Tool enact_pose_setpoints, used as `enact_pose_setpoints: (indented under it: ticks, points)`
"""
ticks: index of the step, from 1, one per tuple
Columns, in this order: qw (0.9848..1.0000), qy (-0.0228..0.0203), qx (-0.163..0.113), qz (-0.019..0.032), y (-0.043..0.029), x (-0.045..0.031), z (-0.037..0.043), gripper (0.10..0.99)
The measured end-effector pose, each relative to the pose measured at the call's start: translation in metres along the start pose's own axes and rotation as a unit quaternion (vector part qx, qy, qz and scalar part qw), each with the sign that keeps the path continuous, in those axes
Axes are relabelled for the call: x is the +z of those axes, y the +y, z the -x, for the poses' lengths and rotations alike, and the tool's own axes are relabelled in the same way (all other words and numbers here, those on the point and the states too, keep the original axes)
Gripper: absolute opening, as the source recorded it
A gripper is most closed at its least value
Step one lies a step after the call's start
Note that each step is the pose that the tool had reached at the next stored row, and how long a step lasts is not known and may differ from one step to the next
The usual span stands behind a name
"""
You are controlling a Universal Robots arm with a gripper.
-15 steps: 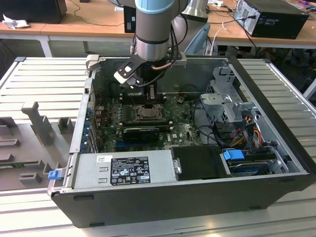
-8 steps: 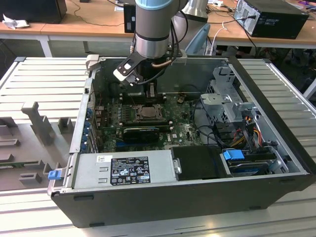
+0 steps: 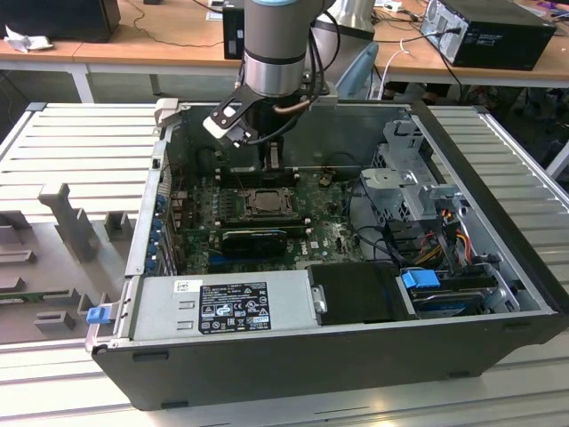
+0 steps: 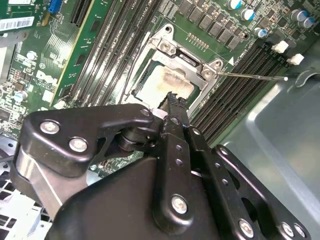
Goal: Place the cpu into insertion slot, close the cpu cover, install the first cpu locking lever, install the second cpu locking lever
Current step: 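Install the first cpu locking lever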
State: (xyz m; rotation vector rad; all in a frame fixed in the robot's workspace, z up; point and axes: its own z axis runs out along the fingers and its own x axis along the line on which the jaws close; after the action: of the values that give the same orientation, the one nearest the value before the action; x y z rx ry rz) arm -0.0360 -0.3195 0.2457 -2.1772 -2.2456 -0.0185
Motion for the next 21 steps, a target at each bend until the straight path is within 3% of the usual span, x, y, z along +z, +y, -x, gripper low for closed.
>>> enact_pose_setpoints:
  ticks: [2,4,7,10,11,12,15,20,21]
  points:
    - [1.0,-0.0006,0.0,0.0001,0.0,-0.0038,-0.0001,0.106]
    - [0.9995,-0.0024,-0.03,-0.0007,0.0,-0.0038,-0.0001,0.106]
    - [0.9977,-0.0027,-0.067,-0.0013,0.0,-0.0034,-0.0001,0.106]
    - [0.9944,-0.0039,-0.106,-0.002,0.0,-0.003,-0.0001,0.106]
    - [0.9927,-0.004,-0.121,-0.0022,0.0,-0.0029,0.0,0.106]
    - [0.9897,-0.0041,-0.143,-0.0025,0.0,-0.0028,-0.0001,0.106]
    - [0.9831,-0.0048,-0.183,-0.0032,0.0,-0.0026,0.0,0.106]
    - [0.9761,-0.0049,-0.217,-0.0037,0.0,-0.0025,0.0,0.106]
    - [0.974,-0.0049,-0.226,-0.0038,0.0,-0.0024,-0.0001,0.106]
